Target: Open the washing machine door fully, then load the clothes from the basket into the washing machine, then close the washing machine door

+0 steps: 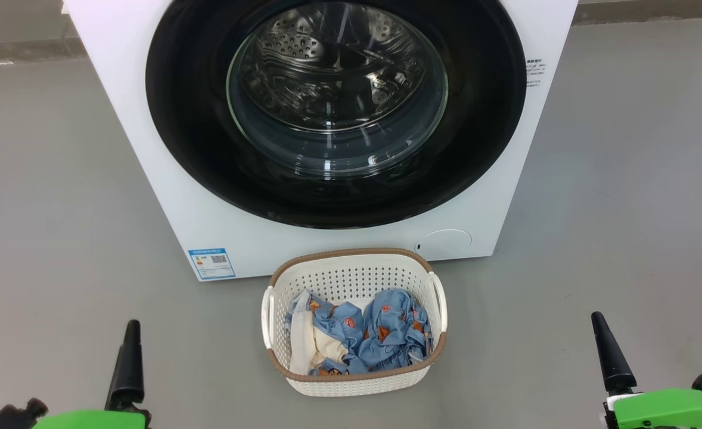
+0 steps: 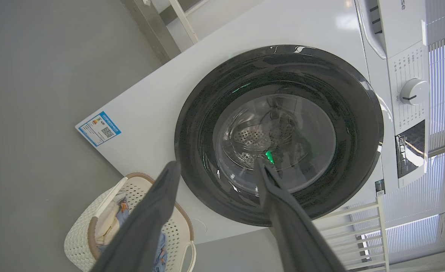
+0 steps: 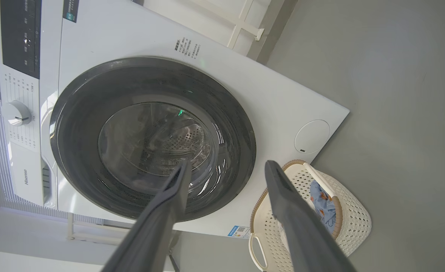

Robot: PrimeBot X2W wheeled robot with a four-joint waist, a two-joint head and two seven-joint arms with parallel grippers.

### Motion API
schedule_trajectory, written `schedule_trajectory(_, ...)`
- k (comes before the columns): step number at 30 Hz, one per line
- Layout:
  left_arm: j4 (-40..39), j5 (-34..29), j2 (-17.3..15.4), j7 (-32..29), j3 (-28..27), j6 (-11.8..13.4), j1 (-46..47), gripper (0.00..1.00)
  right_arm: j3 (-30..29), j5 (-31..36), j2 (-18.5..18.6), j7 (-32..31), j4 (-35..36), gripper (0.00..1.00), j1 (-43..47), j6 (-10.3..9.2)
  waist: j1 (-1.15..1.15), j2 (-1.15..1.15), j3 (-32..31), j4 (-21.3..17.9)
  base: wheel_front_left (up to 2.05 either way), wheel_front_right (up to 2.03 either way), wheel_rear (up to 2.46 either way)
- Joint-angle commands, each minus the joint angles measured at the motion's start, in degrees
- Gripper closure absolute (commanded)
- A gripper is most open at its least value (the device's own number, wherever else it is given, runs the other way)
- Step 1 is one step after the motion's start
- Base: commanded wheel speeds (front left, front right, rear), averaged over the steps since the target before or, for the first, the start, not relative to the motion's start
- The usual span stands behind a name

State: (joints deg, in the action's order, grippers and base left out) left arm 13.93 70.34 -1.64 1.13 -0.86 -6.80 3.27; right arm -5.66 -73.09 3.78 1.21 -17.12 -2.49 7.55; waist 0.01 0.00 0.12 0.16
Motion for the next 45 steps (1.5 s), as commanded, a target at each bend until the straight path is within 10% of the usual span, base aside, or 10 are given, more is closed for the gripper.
schedule_trajectory(1, -2.23, -2.82, -0.69, 0.72, -0.76, -0.27, 2.50, 0.00, 0.82, 3.24, 0.86, 0.84, 1.50, 0.00, -2.72, -0.02, -0.01, 0.00, 0.00, -0.01, 0.00, 0.00, 0.00)
schedule_trajectory(45, -2.40, -44.20, -2.49, 8.05, 5.59, 0.98, 2.31, 0.00, 3.26, 50.68, -0.70, 8.05, 0.43, 0.00, -4.51, -0.05, -0.01, 0.00, -0.42, 0.32, 0.00, 0.00, 0.00)
